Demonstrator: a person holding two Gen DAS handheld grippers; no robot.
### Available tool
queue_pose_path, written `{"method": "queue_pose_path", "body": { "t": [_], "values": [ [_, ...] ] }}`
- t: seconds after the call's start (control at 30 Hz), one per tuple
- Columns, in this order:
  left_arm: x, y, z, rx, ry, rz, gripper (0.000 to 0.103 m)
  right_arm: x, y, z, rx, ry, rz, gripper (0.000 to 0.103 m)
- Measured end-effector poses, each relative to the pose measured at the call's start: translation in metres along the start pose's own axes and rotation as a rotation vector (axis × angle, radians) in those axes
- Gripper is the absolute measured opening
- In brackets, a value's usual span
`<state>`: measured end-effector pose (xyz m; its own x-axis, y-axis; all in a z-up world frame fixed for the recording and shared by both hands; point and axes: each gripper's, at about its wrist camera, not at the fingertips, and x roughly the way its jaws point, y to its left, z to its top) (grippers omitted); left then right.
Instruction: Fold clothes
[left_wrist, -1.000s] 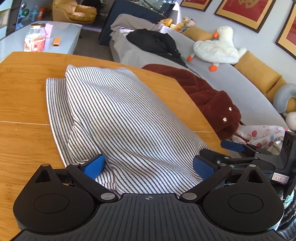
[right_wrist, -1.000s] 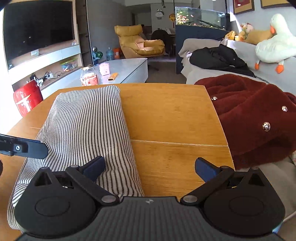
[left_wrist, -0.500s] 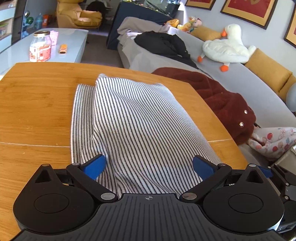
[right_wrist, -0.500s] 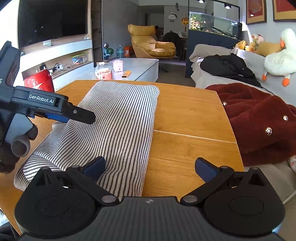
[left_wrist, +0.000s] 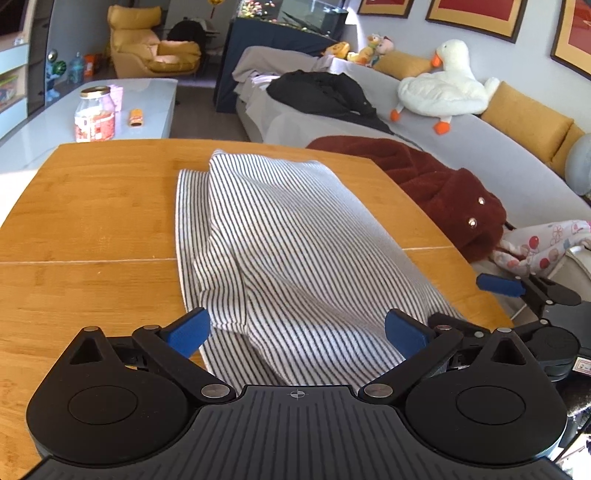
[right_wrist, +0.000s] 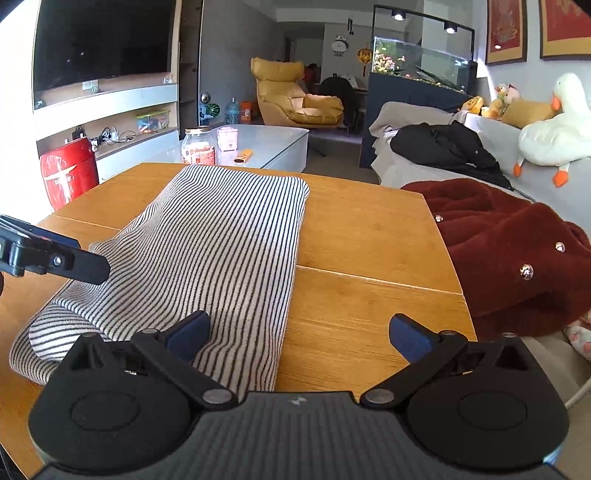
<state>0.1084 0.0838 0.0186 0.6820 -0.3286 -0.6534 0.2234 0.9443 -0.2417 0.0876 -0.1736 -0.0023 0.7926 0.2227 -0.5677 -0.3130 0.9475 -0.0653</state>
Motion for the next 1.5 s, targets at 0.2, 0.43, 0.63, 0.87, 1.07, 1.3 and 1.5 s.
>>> {"method": "queue_pose_path", "body": {
  "t": [0.2, 0.43, 0.63, 0.87, 1.07, 1.3, 1.5],
  "values": [
    [0.003, 0.021, -0.013, 0.054, 0.036, 0.122, 0.103, -0.024, 0.007, 0.011, -0.025, -0.051, 0.073, 0.103],
    [-0.016, 0.026, -0.018, 0.105, 0.022, 0.155, 0.103, 0.002, 0.028, 0.0, -0.038, 0.064, 0.125, 0.103],
    [-0.028, 0.012, -0.01, 0.096, -0.023, 0.095, 0.103, -0.006, 0.016, -0.005, 0.007, 0.082, 0.161, 0.103],
    [0.006, -0.014, -0.009, 0.148, 0.029, 0.057, 0.103, -0.041, 0.024, 0.001, -0.161, -0.059, 0.086, 0.091],
    [0.013, -0.006, -0.013, 0.102, 0.047, 0.036, 0.103, -0.01, 0.011, 0.017, -0.104, -0.023, 0.043, 0.086],
    [0.0, 0.002, -0.032, 0.088, 0.034, -0.012, 0.103, -0.017, 0.01, 0.0, -0.157, 0.017, 0.045, 0.086],
    [-0.012, 0.002, -0.034, 0.094, 0.03, 0.002, 0.103, -0.058, 0.023, 0.009, -0.27, -0.07, 0.204, 0.086]
  ]
}}
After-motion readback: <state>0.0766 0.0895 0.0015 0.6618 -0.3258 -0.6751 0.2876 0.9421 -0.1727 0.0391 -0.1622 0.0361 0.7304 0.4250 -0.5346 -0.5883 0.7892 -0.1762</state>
